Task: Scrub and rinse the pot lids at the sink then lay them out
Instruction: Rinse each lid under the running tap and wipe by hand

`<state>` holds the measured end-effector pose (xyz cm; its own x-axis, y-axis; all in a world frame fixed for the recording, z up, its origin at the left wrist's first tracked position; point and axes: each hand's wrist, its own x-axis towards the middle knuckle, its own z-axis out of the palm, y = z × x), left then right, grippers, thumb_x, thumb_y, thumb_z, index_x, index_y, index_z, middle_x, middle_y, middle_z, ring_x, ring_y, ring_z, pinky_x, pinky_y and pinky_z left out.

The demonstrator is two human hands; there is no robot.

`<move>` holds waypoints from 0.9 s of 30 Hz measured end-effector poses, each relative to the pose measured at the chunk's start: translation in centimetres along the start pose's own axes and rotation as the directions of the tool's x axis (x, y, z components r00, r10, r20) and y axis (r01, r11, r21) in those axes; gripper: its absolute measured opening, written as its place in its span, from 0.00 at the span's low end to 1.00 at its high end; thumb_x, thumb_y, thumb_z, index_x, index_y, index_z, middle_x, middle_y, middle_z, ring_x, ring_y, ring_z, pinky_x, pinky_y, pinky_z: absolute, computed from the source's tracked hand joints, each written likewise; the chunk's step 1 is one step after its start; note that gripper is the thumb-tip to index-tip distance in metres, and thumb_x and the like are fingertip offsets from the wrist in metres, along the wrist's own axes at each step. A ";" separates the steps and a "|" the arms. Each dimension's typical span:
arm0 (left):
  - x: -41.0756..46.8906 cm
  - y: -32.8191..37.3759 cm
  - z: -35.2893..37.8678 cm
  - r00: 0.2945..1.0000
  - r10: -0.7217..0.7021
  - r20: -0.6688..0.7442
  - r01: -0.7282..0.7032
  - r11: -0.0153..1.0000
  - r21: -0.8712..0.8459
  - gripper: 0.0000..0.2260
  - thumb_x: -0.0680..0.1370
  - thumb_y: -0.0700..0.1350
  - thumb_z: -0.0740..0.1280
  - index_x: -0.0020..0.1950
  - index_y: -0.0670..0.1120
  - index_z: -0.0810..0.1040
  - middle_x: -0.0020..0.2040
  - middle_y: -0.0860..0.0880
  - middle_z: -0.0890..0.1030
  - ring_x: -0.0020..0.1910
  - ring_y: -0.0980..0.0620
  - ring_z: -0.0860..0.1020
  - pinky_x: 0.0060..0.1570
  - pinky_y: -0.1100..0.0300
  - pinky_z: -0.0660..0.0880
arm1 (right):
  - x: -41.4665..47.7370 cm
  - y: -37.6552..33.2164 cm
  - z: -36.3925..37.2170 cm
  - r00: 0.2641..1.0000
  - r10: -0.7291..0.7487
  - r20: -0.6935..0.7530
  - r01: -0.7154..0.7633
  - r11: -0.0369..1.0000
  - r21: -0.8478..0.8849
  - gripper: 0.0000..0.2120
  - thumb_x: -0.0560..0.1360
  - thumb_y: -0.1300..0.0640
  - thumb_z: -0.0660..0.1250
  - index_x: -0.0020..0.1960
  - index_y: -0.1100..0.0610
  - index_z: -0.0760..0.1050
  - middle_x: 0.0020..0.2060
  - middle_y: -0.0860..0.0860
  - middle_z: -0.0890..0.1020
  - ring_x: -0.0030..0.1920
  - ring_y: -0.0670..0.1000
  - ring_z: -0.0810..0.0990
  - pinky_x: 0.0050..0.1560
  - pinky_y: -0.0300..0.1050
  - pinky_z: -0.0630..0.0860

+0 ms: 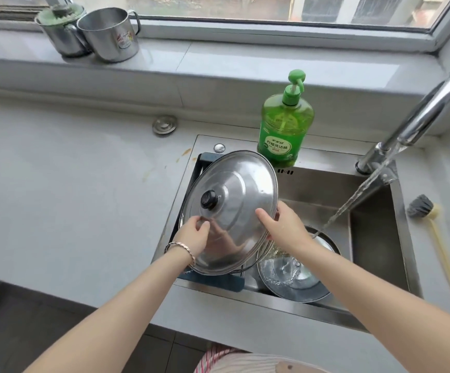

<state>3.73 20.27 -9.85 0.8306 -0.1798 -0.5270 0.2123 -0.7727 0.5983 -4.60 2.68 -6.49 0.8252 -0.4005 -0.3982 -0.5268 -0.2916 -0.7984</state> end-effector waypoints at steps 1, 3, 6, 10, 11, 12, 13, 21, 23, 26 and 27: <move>-0.4 0.2 0.1 1.000 0.009 0.003 -0.009 0.999 0.043 0.17 0.80 0.46 0.58 0.68 0.44 0.69 0.62 0.43 0.75 0.58 0.44 0.74 0.58 0.56 0.71 | 0.0 0.0 0.0 1.000 0.003 0.009 -0.003 1.000 0.020 0.14 0.78 0.48 0.61 0.60 0.54 0.71 0.45 0.50 0.79 0.43 0.52 0.80 0.46 0.48 0.78; -1.3 0.8 0.3 0.999 0.036 -0.033 -0.032 0.992 0.120 0.18 0.80 0.46 0.59 0.69 0.43 0.67 0.66 0.42 0.72 0.62 0.44 0.72 0.60 0.56 0.68 | 0.0 0.1 -0.2 1.000 0.006 0.030 -0.008 0.998 0.062 0.14 0.77 0.48 0.61 0.59 0.55 0.71 0.46 0.52 0.80 0.44 0.52 0.80 0.50 0.53 0.79; -3.2 2.7 1.2 0.952 0.218 -0.216 -0.181 0.967 0.179 0.19 0.79 0.43 0.61 0.69 0.42 0.67 0.68 0.42 0.67 0.66 0.44 0.68 0.66 0.53 0.65 | -0.2 0.6 -1.3 0.996 0.028 0.081 -0.039 0.991 0.130 0.13 0.78 0.48 0.60 0.57 0.55 0.69 0.44 0.50 0.78 0.40 0.48 0.80 0.48 0.48 0.80; -5.8 8.0 3.9 0.713 0.664 -0.228 -0.623 0.748 0.229 0.10 0.76 0.37 0.62 0.56 0.39 0.77 0.50 0.44 0.77 0.48 0.51 0.75 0.50 0.60 0.73 | -0.4 3.7 -4.2 0.992 0.089 0.085 -0.110 0.948 0.298 0.12 0.80 0.48 0.57 0.53 0.57 0.71 0.37 0.51 0.78 0.34 0.47 0.77 0.39 0.41 0.75; -6.4 9.4 5.1 0.680 0.717 -0.155 -0.683 0.696 0.221 0.09 0.76 0.37 0.62 0.53 0.39 0.78 0.47 0.45 0.78 0.43 0.53 0.74 0.47 0.62 0.73 | -0.3 5.2 -5.0 0.991 0.108 0.079 -0.127 0.947 0.297 0.12 0.80 0.49 0.56 0.52 0.57 0.72 0.36 0.51 0.78 0.33 0.48 0.76 0.37 0.41 0.74; -6.8 10.6 6.2 0.684 0.726 -0.069 -0.705 0.683 0.192 0.09 0.77 0.37 0.61 0.53 0.40 0.78 0.46 0.45 0.78 0.42 0.53 0.73 0.46 0.62 0.72 | -0.2 7.0 -5.7 0.987 0.141 0.074 -0.156 0.950 0.270 0.11 0.80 0.50 0.57 0.50 0.57 0.72 0.35 0.51 0.78 0.33 0.48 0.76 0.35 0.40 0.73; -7.1 11.6 7.9 0.713 0.701 0.022 -0.694 0.701 0.165 0.09 0.78 0.38 0.60 0.54 0.40 0.78 0.47 0.45 0.78 0.42 0.52 0.74 0.47 0.61 0.71 | -0.1 9.3 -6.7 0.979 0.192 0.066 -0.202 0.952 0.229 0.10 0.80 0.52 0.58 0.48 0.57 0.73 0.34 0.51 0.78 0.32 0.49 0.76 0.34 0.39 0.72; -4.2 11.1 18.1 0.936 0.106 0.335 -0.213 0.929 0.302 0.15 0.78 0.39 0.56 0.64 0.45 0.72 0.61 0.44 0.77 0.57 0.45 0.76 0.54 0.57 0.73 | 1.7 24.3 -8.5 0.769 0.636 0.062 -0.612 0.761 -0.217 0.13 0.77 0.52 0.62 0.37 0.57 0.67 0.37 0.54 0.71 0.40 0.54 0.73 0.38 0.42 0.66; -3.4 10.1 18.9 0.953 0.025 0.302 -0.126 0.939 0.321 0.16 0.78 0.39 0.57 0.65 0.45 0.71 0.61 0.45 0.76 0.56 0.45 0.76 0.55 0.56 0.74 | 2.0 25.7 -7.2 0.716 0.686 0.126 -0.689 0.724 -0.031 0.14 0.76 0.50 0.66 0.43 0.59 0.67 0.34 0.52 0.69 0.35 0.51 0.72 0.34 0.40 0.69; -2.8 8.8 19.2 0.963 -0.049 0.264 -0.038 0.948 0.315 0.16 0.78 0.39 0.57 0.66 0.45 0.69 0.58 0.46 0.76 0.50 0.47 0.77 0.49 0.59 0.74 | 2.4 26.4 -5.4 0.690 0.685 0.234 -0.723 0.641 0.258 0.06 0.76 0.58 0.65 0.49 0.58 0.70 0.43 0.56 0.78 0.41 0.55 0.80 0.43 0.50 0.80; -2.7 8.4 19.3 0.965 -0.064 0.253 -0.016 0.952 0.305 0.15 0.78 0.39 0.57 0.66 0.45 0.69 0.55 0.47 0.76 0.46 0.49 0.77 0.46 0.60 0.73 | 2.5 26.4 -5.0 0.704 0.677 0.213 -0.707 0.641 0.300 0.04 0.76 0.62 0.63 0.50 0.57 0.71 0.47 0.57 0.79 0.41 0.55 0.81 0.42 0.53 0.81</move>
<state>-6.64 2.55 -15.03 0.6582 -0.2777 -0.6997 0.0313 -0.9186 0.3940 -17.46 -10.40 -26.35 0.2678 -0.2945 -0.9174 -0.8598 0.3566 -0.3655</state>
